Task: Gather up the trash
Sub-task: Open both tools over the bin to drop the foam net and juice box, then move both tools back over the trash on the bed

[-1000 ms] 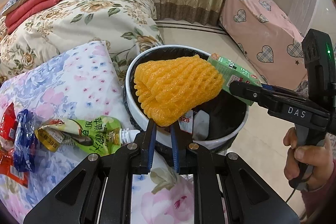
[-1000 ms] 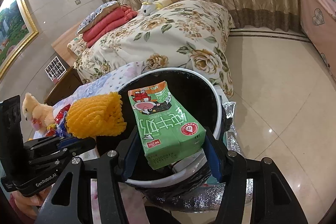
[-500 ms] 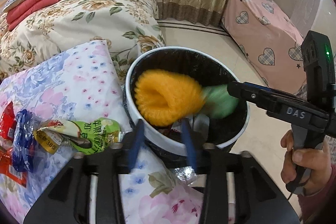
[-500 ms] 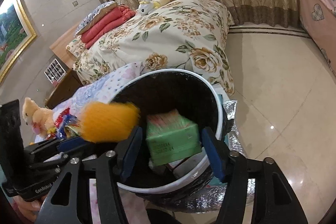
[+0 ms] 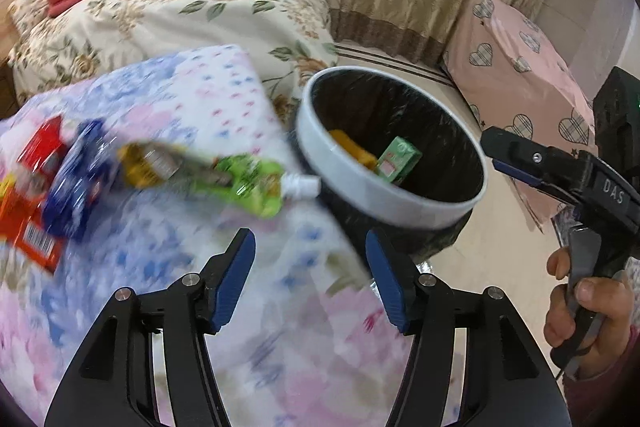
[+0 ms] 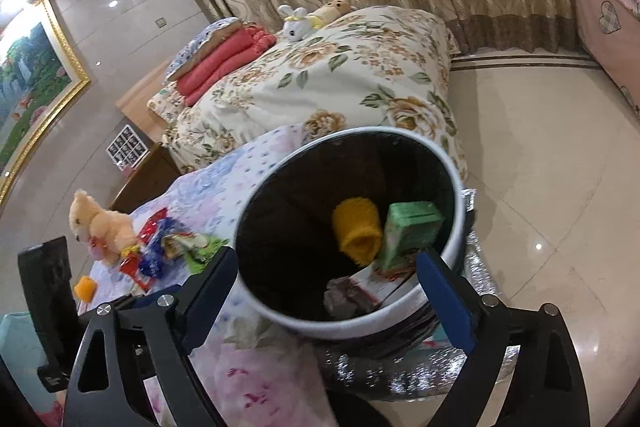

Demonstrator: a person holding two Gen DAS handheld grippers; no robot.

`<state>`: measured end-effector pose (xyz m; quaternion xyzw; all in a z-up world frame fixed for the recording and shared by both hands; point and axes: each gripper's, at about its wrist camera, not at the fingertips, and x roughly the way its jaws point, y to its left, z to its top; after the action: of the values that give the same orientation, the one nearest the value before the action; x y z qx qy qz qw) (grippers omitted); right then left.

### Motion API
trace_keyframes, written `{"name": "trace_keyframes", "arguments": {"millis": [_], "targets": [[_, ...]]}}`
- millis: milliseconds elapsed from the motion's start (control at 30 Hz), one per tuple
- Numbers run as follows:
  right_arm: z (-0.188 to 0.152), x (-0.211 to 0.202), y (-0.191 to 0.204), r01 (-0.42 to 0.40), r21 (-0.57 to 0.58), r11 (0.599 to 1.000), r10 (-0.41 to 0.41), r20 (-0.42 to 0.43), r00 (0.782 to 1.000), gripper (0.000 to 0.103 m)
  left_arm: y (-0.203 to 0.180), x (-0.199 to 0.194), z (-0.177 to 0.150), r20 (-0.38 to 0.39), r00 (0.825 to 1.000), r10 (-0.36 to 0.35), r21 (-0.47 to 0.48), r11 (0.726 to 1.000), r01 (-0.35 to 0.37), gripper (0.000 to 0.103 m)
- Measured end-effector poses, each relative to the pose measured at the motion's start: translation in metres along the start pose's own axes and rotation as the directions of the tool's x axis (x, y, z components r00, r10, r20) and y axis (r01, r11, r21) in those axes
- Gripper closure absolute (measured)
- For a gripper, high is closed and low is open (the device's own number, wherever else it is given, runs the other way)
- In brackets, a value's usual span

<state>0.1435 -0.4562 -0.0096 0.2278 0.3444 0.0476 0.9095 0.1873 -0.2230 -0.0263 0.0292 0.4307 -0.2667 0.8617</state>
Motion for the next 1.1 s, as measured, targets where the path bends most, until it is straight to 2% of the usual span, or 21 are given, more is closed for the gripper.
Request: {"name": "trace_keyframes", "arguments": {"millis": [333, 600, 1100], "targets": [[-0.027, 0.004, 0.042, -0.08, -0.035, 0.996, 0.079, -0.021, 0.997, 0.009, 0.06, -0.033, -0.037, 0.017, 0.998, 0.057, -0.128, 0.99, -0.055, 0.044], [-0.047, 0.018, 0.082, -0.135, -0.12, 0.983, 0.127, -0.077, 0.989, 0.009, 0.1, -0.049, -0.063, 0.015, 0.995, 0.102, -0.22, 0.971, -0.096, 0.044], [-0.063, 0.055, 0.141, -0.209, -0.339, 0.917, 0.161, -0.166, 0.973, 0.009, 0.144, -0.065, -0.078, 0.019, 0.986, 0.168, -0.318, 0.935, -0.153, 0.044]]}}
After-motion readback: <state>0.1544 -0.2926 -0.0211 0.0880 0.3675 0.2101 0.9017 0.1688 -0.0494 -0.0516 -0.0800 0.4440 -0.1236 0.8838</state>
